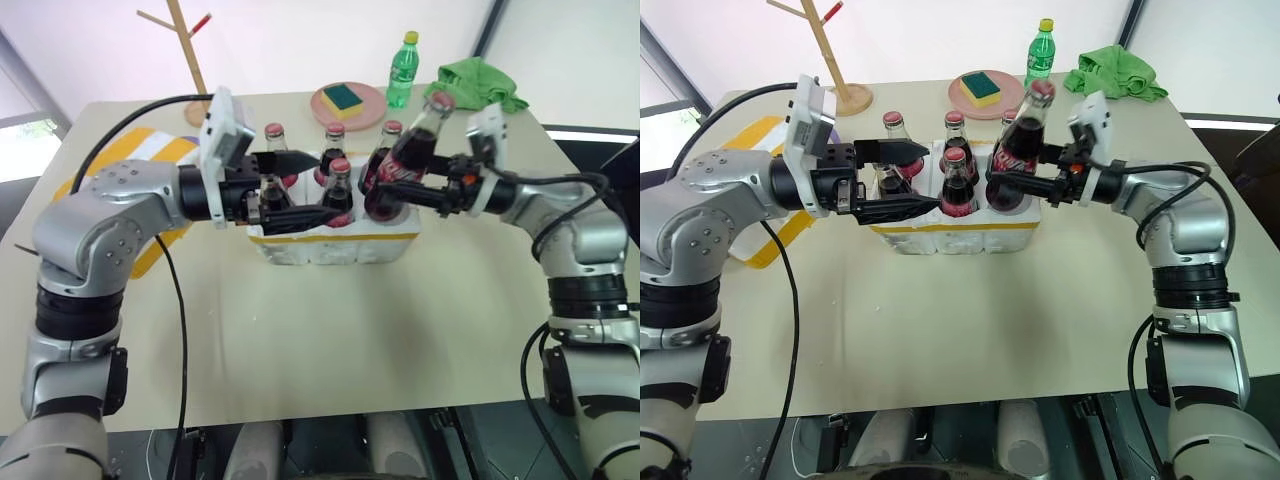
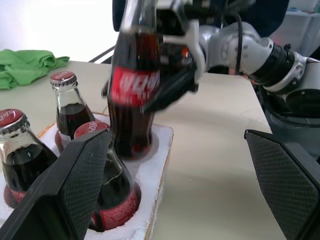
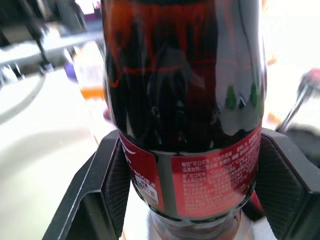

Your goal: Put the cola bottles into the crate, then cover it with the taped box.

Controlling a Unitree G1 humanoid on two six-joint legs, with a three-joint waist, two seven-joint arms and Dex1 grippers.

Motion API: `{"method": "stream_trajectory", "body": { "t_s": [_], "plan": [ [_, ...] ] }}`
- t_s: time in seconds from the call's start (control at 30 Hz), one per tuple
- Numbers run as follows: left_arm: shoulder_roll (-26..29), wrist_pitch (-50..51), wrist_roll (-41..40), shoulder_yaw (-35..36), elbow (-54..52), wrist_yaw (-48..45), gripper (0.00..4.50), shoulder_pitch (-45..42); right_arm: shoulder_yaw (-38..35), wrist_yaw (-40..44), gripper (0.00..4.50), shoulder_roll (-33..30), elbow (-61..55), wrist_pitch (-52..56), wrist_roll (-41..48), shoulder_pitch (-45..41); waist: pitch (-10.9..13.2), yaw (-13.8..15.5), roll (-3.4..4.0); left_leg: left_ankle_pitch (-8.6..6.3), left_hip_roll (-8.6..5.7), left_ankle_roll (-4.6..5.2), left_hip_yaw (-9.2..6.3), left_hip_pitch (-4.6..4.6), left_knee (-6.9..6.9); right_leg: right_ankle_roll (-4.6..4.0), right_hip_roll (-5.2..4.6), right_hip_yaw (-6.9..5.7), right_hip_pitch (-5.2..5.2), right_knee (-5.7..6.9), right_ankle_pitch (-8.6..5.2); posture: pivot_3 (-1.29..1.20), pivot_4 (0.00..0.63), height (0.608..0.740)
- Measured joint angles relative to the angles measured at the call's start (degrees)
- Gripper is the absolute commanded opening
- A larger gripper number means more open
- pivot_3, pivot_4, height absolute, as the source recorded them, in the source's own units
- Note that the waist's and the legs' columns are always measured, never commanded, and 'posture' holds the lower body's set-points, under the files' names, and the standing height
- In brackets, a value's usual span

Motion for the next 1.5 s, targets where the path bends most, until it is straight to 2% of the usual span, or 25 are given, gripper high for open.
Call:
{"method": "stream_trajectory", "body": {
  "t_s": [0.27,0.33,0.4,0.6,0.73,0.97,1.13,1.2,1.23,1.3,1.4,1.5],
  "plan": [
    [0.8,0.7,-0.9,0.3,-0.9,0.5,4.5,0.0,1.9,1.3,2.74,0.5,2.1,-3.8,-3.4,-0.3,0.0,-0.1,0.0,0.0,0.0,0.0,0.0,0.02,0.01,0.0,0.0,0.0,0.0,0.01,0.0,0.0,0.15,0.74],
    [1.2,0.7,-0.9,0.3,-1.0,0.6,4.5,0.0,2.6,1.3,3.77,0.6,3.2,-3.8,-4.7,-0.4,0.0,-0.1,-0.03,0.0,0.0,0.0,0.0,0.02,0.01,0.0,0.0,0.0,0.0,0.03,0.0,0.0,0.15,0.74],
    [1.4,0.7,-0.9,0.5,-1.0,0.7,4.5,0.3,3.0,0.8,4.47,1.6,4.8,-4.0,-5.7,-0.4,0.0,-0.1,-0.02,0.0,0.0,0.0,0.0,0.03,0.01,0.0,0.01,0.0,0.0,0.03,0.0,0.0,0.15,0.74],
    [1.5,0.7,-1.0,0.8,-1.4,1.6,4.5,0.9,3.9,0.8,4.47,2.4,6.6,-5.1,-7.5,-0.7,0.0,0.0,-0.05,0.0,0.0,0.0,0.0,0.02,0.01,0.0,0.0,0.0,0.0,0.03,0.0,0.0,0.15,0.74],
    [2.4,1.5,-1.9,3.6,-3.1,4.1,4.5,3.3,3.4,2.8,4.47,1.1,6.2,-4.8,-6.7,-0.7,0.0,-0.1,-0.05,0.0,0.0,0.0,-0.01,0.02,0.0,0.0,0.0,0.0,0.0,0.02,0.0,0.0,0.15,0.74],
    [7.8,3.5,-3.2,14.9,-11.9,12.8,4.5,11.3,-3.8,10.3,4.47,-8.9,3.5,-5.1,-2.1,-1.8,0.0,0.0,-0.07,-0.01,0.01,0.01,-0.01,0.02,0.0,-0.01,0.0,0.0,0.01,-0.01,0.0,0.0,0.15,0.74],
    [14.8,1.8,3.1,19.2,-19.8,15.5,4.5,23.1,-6.6,16.2,4.47,-14.6,2.9,-7.5,-1.1,-3.0,0.0,-0.2,-0.08,-0.01,0.04,0.02,0.06,0.07,-0.06,-0.05,0.01,0.03,0.02,-0.02,-0.03,0.0,0.15,0.74],
    [17.9,0.1,7.8,21.7,-23.5,15.2,4.5,31.2,-6.3,18.8,4.47,-15.6,3.9,-8.8,-1.2,-4.2,0.0,-0.4,-0.07,-0.02,0.06,0.02,0.12,0.07,-0.07,-0.22,0.02,0.08,0.0,-0.06,-0.12,0.0,0.15,0.74],
    [19.9,-0.7,11.5,24.7,-26.1,14.7,4.5,38.5,-6.0,20.4,4.47,-16.7,5.7,-9.4,-1.4,-6.0,0.0,-0.6,-0.03,-0.03,0.06,0.03,0.23,0.06,-0.1,-0.27,0.02,0.18,-0.06,-0.07,-0.12,0.0,0.15,0.74],
    [20.2,-1.3,16.0,28.3,-28.0,13.9,4.5,45.2,-6.3,21.8,4.47,-17.5,7.8,-9.5,-1.2,-9.3,0.0,-0.3,-0.06,-0.03,0.09,0.03,0.24,0.06,-0.09,-0.33,0.04,0.18,-0.09,-0.09,-0.11,0.0,0.15,0.74],
    [20.1,-3.6,24.1,34.2,-30.5,13.7,4.5,55.1,-7.4,23.6,4.47,-17.5,7.9,-3.2,3.5,-15.2,0.0,-0.2,-0.09,-0.04,0.12,0.03,0.22,0.06,-0.1,-0.37,0.05,0.17,-0.09,-0.13,-0.1,0.0,0.15,0.74],
    [17.7,-6.2,31.2,38.1,-31.4,14.0,4.5,62.4,-8.4,25.2,4.47,-17.4,4.7,3.0,8.5,-15.3,0.0,0.2,-0.18,-0.07,0.14,0.04,0.2,0.01,-0.1,-0.39,0.04,0.14,-0.06,-0.31,-0.1,0.0,0.15,0.74]
  ]
}}
